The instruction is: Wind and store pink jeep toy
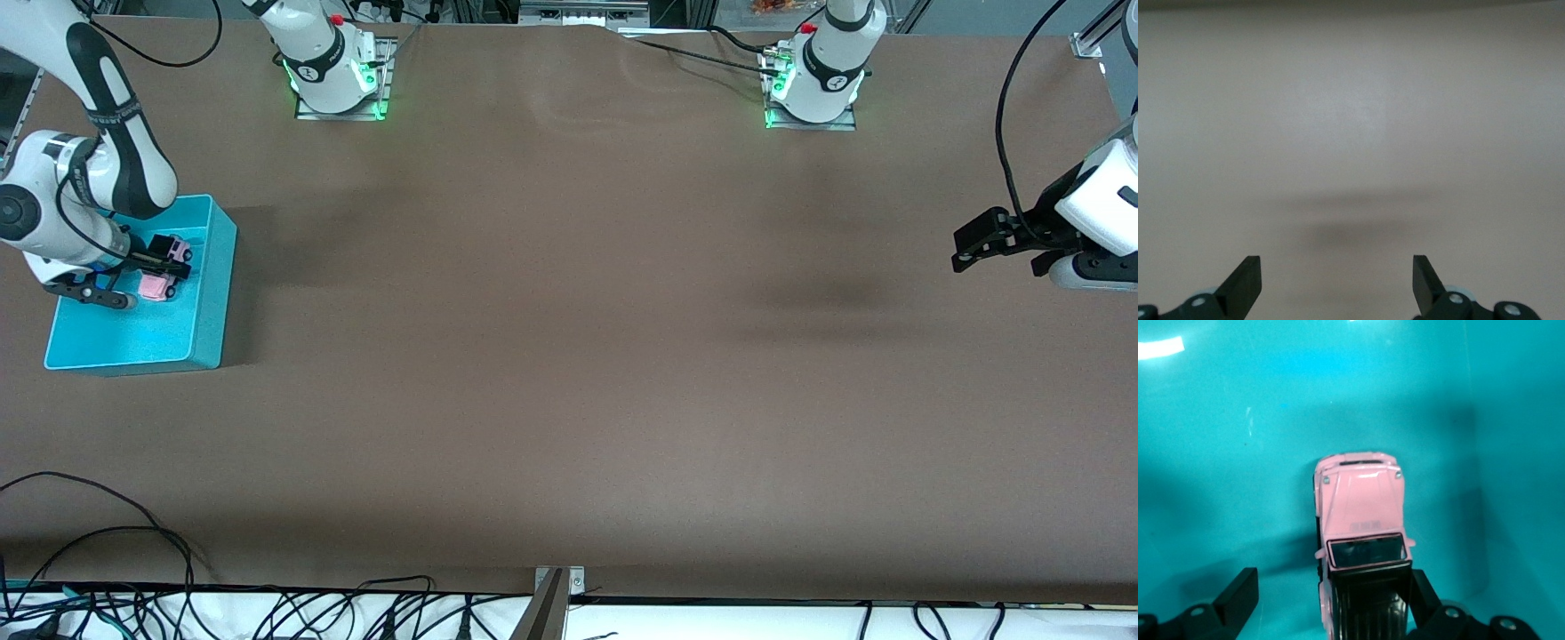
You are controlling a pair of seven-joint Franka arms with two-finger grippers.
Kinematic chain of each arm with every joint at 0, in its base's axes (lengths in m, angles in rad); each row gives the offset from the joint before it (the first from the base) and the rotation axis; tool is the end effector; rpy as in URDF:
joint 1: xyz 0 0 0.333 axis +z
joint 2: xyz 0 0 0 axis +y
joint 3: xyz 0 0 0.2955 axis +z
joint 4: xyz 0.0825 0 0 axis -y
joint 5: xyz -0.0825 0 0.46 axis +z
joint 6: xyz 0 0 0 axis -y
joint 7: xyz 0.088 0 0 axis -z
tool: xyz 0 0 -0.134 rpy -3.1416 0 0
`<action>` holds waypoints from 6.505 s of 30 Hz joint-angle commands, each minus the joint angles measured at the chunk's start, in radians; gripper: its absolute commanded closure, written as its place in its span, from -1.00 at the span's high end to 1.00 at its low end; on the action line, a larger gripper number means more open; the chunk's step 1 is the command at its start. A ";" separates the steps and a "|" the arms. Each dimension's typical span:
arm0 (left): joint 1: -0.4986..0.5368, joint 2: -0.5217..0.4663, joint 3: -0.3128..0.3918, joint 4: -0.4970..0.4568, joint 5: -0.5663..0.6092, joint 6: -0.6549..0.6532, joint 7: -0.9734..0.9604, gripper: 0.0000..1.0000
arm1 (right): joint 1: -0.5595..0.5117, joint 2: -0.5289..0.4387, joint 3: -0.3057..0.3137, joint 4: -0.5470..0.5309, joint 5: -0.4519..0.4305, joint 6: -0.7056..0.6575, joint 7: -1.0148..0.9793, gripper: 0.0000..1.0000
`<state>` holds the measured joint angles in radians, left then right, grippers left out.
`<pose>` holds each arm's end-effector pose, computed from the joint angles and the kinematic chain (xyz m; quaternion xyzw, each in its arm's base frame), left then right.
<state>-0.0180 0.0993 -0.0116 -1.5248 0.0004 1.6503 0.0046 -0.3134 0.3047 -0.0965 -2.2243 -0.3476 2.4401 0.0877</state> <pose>0.6663 -0.0194 0.5451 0.9998 -0.0171 0.0131 0.0005 0.5246 -0.2390 0.1216 0.9859 -0.1077 -0.0635 0.1113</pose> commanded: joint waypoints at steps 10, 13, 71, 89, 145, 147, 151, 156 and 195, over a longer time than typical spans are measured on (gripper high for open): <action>-0.008 0.014 0.009 0.031 0.006 -0.004 0.018 1.00 | 0.010 -0.143 0.054 -0.015 -0.007 -0.010 0.017 1.00; -0.008 0.014 0.009 0.031 0.006 -0.004 0.018 1.00 | 0.033 -0.186 0.054 -0.021 -0.007 -0.032 -0.003 1.00; -0.008 0.014 0.010 0.031 0.006 -0.004 0.018 1.00 | 0.231 -0.272 0.159 0.571 0.424 -0.831 -0.054 1.00; -0.007 0.014 0.009 0.031 0.006 -0.004 0.018 1.00 | 0.231 -0.285 0.087 0.655 0.412 -0.883 -0.131 1.00; -0.016 0.014 0.007 0.031 0.032 -0.004 0.018 1.00 | 0.231 -0.257 0.075 0.687 0.418 -0.872 -0.120 1.00; -0.016 0.013 0.007 0.031 0.032 -0.004 0.018 1.00 | 0.229 -0.256 0.074 0.687 0.418 -0.878 -0.125 1.00; -0.016 0.014 0.007 0.031 0.032 -0.004 0.018 1.00 | 0.229 -0.256 0.066 0.687 0.420 -0.878 -0.125 1.00; -0.016 0.013 0.007 0.031 0.032 -0.004 0.018 1.00 | 0.227 -0.249 0.064 0.687 0.418 -0.872 -0.126 1.00; -0.016 0.010 0.007 0.031 0.032 -0.006 0.018 1.00 | 0.231 -0.242 0.052 0.687 0.397 -0.866 -0.246 1.00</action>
<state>-0.0238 0.0993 -0.0112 -1.5205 0.0071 1.6503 0.0048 -0.0788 0.0529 -0.0434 -1.5668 0.0571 1.5838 -0.1358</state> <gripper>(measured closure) 0.000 0.000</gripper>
